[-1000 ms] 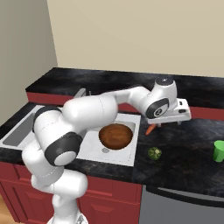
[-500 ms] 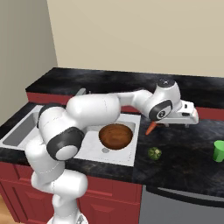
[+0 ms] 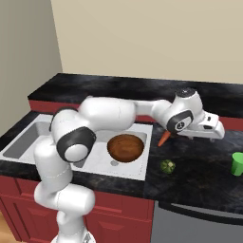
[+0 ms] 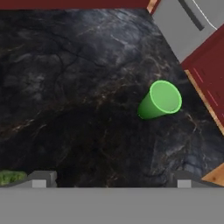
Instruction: Remove the broccoli and carrot from the sink. Then move the bowl and cup from the counter to the sink for washing.
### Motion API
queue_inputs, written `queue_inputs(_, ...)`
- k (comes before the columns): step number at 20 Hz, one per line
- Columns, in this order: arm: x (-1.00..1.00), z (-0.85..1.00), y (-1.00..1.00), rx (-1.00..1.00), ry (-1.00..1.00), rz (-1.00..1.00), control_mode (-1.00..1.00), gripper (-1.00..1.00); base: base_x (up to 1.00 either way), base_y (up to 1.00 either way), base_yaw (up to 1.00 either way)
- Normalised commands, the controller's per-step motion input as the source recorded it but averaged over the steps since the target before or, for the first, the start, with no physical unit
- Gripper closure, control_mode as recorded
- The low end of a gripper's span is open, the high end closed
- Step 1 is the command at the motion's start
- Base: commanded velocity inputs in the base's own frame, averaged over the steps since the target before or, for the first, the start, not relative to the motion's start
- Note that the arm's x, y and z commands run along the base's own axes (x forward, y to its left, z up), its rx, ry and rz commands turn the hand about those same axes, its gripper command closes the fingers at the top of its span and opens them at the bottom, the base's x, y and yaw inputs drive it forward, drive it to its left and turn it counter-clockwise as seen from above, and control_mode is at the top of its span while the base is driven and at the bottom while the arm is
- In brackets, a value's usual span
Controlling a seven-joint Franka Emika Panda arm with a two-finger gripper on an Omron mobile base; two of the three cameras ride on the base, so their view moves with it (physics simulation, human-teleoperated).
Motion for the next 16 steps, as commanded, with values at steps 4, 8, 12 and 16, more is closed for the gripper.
queue_inputs(4,-0.1,0.0,-0.34,0.03,0.0,-0.03,-1.0,-1.0,0.0,0.0,0.0)
queue_inputs(8,-0.08,0.0,-0.29,0.05,0.0,0.0,-1.0,-1.0,0.0,0.0,0.0)
queue_inputs(12,-0.07,0.01,-0.29,0.05,0.0,0.0,-1.0,-1.0,0.0,0.0,0.0)
queue_inputs(16,-0.02,0.0,-0.28,0.02,0.0,0.0,-1.0,-1.0,0.0,0.0,0.0)
